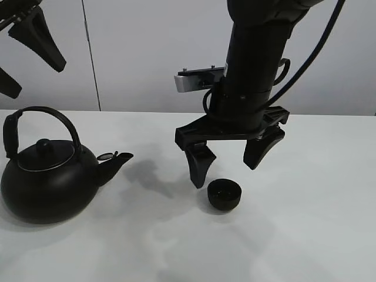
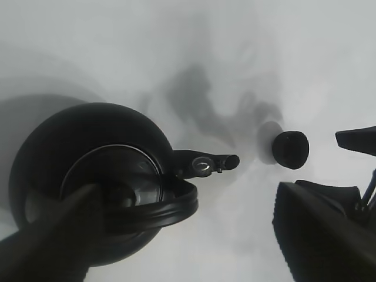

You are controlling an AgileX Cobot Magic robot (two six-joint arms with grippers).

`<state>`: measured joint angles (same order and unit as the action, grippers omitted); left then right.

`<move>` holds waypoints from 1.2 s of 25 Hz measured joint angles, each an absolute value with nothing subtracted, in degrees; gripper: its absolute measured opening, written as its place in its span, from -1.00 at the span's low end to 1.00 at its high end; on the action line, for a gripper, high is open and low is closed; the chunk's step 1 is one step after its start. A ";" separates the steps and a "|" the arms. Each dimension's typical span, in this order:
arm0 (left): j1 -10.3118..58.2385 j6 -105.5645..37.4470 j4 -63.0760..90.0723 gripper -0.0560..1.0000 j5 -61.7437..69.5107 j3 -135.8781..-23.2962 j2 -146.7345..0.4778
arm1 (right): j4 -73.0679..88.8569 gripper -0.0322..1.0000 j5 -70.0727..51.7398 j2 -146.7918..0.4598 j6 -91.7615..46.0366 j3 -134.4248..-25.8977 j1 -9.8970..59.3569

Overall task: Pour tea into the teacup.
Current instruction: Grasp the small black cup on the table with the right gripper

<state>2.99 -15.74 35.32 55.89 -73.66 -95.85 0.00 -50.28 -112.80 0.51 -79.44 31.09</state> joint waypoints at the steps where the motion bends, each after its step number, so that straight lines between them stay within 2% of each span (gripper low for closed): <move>1: 2.99 -15.74 35.32 0.20 55.89 -73.66 -95.85 | 0.00 0.33 -49.62 -112.88 0.76 -79.44 31.09; 13: 2.99 -15.74 35.32 0.20 55.84 -73.66 -95.85 | 0.90 0.33 -46.38 -118.11 3.18 -80.67 28.96; 26: 2.99 -15.74 35.32 0.20 54.58 -73.66 -95.85 | 2.38 0.32 -49.67 -122.29 2.98 -83.09 28.70; 30: 2.99 -15.74 35.26 0.20 54.24 -73.66 -95.85 | 1.92 0.23 -49.67 -122.29 2.98 -83.09 28.70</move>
<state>2.99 -15.74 35.26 54.24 -73.66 -95.85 1.92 -49.67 -122.29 2.98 -83.09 28.70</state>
